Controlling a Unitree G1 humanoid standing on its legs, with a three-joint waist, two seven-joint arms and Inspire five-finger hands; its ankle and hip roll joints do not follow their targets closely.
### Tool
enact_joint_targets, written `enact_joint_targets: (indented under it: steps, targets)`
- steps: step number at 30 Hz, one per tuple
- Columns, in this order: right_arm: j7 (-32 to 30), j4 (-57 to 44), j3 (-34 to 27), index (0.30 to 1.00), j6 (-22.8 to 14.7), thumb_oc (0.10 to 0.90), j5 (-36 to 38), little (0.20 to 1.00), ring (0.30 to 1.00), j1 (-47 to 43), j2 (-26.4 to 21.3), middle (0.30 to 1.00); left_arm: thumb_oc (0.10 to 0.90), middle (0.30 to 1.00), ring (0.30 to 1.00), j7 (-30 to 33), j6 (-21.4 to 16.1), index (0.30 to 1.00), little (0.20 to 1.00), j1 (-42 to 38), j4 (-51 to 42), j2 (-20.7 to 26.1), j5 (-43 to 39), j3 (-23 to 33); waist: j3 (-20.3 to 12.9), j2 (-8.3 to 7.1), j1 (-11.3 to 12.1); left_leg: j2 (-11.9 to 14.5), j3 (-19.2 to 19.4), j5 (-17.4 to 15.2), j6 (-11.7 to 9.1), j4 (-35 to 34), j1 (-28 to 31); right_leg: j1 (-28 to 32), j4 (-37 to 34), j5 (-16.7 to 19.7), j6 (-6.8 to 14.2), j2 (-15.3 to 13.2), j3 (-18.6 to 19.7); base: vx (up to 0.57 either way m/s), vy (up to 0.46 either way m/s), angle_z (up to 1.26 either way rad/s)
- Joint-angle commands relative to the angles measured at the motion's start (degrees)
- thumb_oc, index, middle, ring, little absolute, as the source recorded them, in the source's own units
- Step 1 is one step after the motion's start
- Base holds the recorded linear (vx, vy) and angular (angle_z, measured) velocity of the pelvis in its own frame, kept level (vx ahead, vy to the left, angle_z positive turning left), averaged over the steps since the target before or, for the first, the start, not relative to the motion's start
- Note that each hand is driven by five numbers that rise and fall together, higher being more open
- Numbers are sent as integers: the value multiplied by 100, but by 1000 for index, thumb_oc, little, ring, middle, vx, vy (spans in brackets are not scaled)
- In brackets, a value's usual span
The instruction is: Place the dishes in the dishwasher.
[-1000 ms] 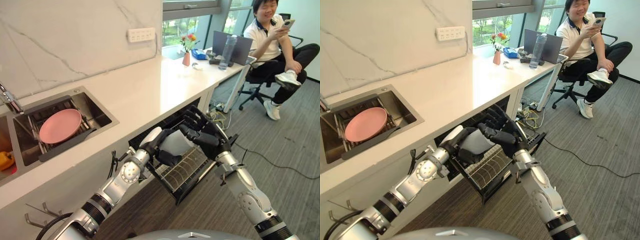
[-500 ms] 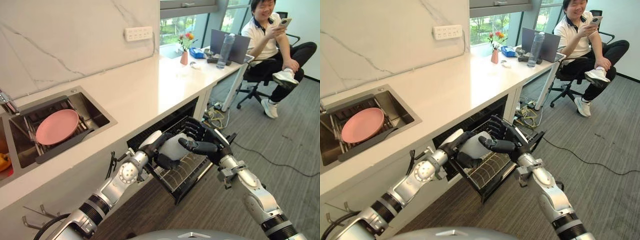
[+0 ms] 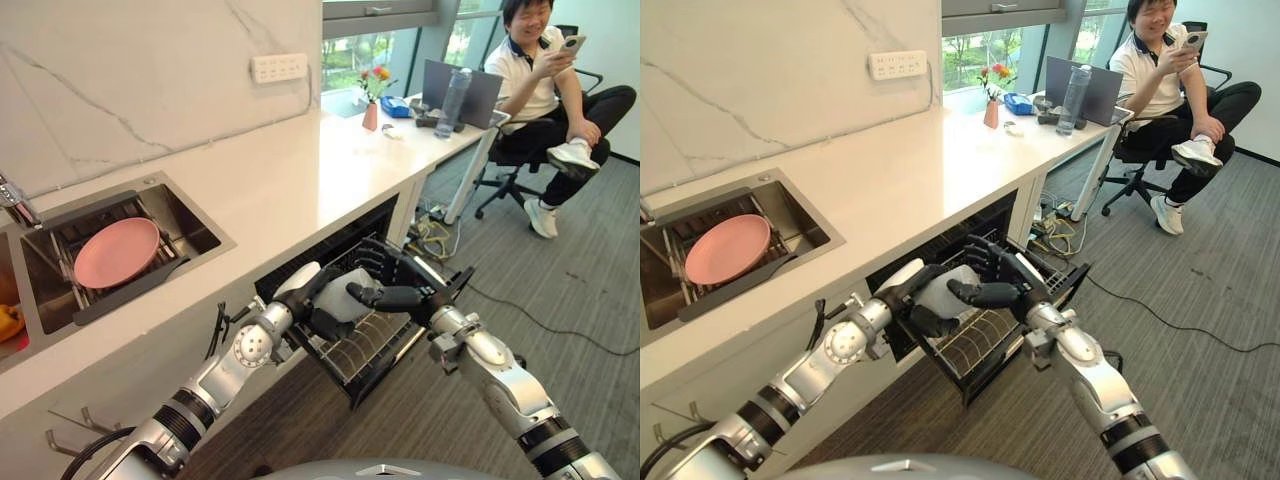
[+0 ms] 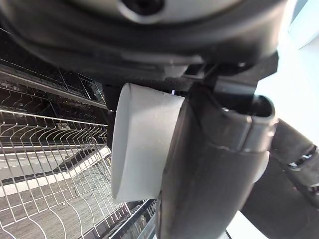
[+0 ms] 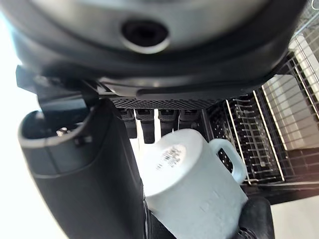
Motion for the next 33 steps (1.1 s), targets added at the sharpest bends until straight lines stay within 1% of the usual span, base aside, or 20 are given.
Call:
enact_joint_targets:
  steps: [1,7,14,15,16,17,18,20,21,25,27,33]
  targets:
    - [218,-110,-85,900,-241,800,209,900,900,-606,-204,900,400,300,300,152,-627,300,300,-928,-183,-220,-100,242,-75,99,150,-202,-140,-596,65,63,229,17,96,-472,403,-237,-239,-5,-6,3]
    - [451,-124,17,900,-160,800,194,900,900,-528,-396,900,400,300,300,128,-659,300,300,-956,-123,-188,36,256,-81,63,160,-193,-146,-591,51,63,217,19,96,-464,414,-237,-256,-2,-4,1]
    - [413,-80,13,900,-186,800,228,900,900,-563,-393,900,400,300,300,220,-651,300,300,-1109,-15,-245,10,276,-82,66,126,-191,-123,-590,52,63,225,16,96,-451,418,-237,-234,-1,-1,0]
    - [404,-89,10,867,-196,778,213,867,867,-567,-381,867,400,300,300,220,-653,300,300,-1108,-10,-254,6,268,-80,67,125,-189,-119,-591,52,63,227,12,96,-446,420,-239,-235,0,0,0]
    - [394,-89,11,799,-202,733,205,799,799,-565,-364,799,400,300,300,218,-656,300,300,-1098,-9,-262,6,263,-83,71,124,-190,-118,-593,53,63,231,13,96,-445,420,-240,-237,0,0,0]
    - [381,-93,5,509,-213,540,196,509,509,-566,-338,509,400,300,300,218,-657,300,300,-1090,-6,-268,8,259,-84,71,121,-188,-116,-595,54,63,232,13,96,-447,418,-239,-231,0,0,0]
    - [337,-93,-4,399,-234,466,159,399,399,-551,-292,399,400,300,300,223,-658,300,300,-1077,-5,-277,6,252,-86,75,119,-187,-115,-601,56,63,238,17,96,-452,416,-241,-234,0,0,0]
    - [302,-86,-14,326,-249,417,140,326,326,-540,-253,326,400,300,300,227,-651,300,300,-1066,-14,-277,5,248,-86,78,121,-189,-114,-603,58,63,239,22,96,-454,415,-240,-235,0,0,0]
    - [260,-85,-26,300,-265,400,115,300,300,-525,-215,300,400,300,300,240,-641,300,300,-1057,-21,-280,3,253,-84,82,120,-189,-112,-604,62,63,241,22,96,-456,413,-238,-233,0,0,0]
    - [66,-93,-123,300,-326,400,26,300,300,-450,-70,300,400,300,300,285,-613,300,300,-1009,-41,-278,-15,270,-88,97,108,-191,-109,-611,69,63,257,31,96,-459,411,-235,-224,0,0,0]
    - [-166,-92,-210,300,-438,400,-63,300,300,-389,102,300,400,300,300,360,-597,300,300,-972,-40,-273,-15,270,-85,115,90,-188,-106,-621,79,63,269,39,96,-461,406,-231,-213,0,0,0]
    - [-604,-213,-300,300,-656,400,-394,300,300,-297,314,300,400,300,300,606,-606,300,300,-935,-61,-224,66,279,-84,150,49,-195,-88,-633,94,63,281,32,96,-464,404,-225,-176,0,0,0]
